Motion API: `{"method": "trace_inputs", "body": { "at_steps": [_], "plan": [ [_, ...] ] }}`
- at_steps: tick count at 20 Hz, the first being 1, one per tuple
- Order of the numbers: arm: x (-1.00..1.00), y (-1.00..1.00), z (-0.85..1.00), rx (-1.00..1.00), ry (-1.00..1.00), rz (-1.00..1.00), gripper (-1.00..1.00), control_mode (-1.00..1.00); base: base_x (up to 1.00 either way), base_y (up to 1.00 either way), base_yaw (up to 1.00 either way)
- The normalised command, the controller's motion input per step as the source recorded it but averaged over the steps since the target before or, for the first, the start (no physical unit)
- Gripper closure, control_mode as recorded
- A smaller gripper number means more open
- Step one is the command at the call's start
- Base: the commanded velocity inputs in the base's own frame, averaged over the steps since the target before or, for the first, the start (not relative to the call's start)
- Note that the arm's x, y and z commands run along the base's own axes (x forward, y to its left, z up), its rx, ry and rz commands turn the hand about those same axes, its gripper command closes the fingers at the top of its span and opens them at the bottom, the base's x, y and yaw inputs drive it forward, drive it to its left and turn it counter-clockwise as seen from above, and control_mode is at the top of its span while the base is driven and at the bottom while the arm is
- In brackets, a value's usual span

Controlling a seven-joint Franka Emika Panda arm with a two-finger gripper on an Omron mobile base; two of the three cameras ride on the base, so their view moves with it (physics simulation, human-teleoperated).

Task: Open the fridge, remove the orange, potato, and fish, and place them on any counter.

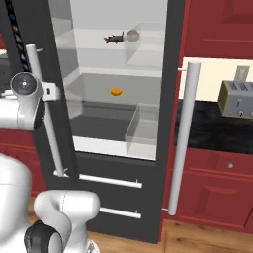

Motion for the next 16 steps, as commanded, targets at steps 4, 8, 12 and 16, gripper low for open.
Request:
{"method": "trace_inputs", "body": {
  "at_steps": [4, 8, 12, 16],
  "plan": [
    [-1.00, 1.00, 0.07, -0.10, 0.05, 0.30, -1.00, -1.00, 0.00, 0.00, 0.00],
    [-0.92, -0.29, 0.31, -0.05, -0.16, 0.03, -1.00, -1.00, 0.00, 0.00, 0.00],
    [-0.11, -0.99, 0.32, 0.00, -0.06, 0.00, -1.00, -1.00, 0.00, 0.00, 0.00],
    [0.50, -0.68, 0.21, 0.03, 0.00, 0.00, -1.00, -1.00, 0.00, 0.00, 0.00]
  ]
}}
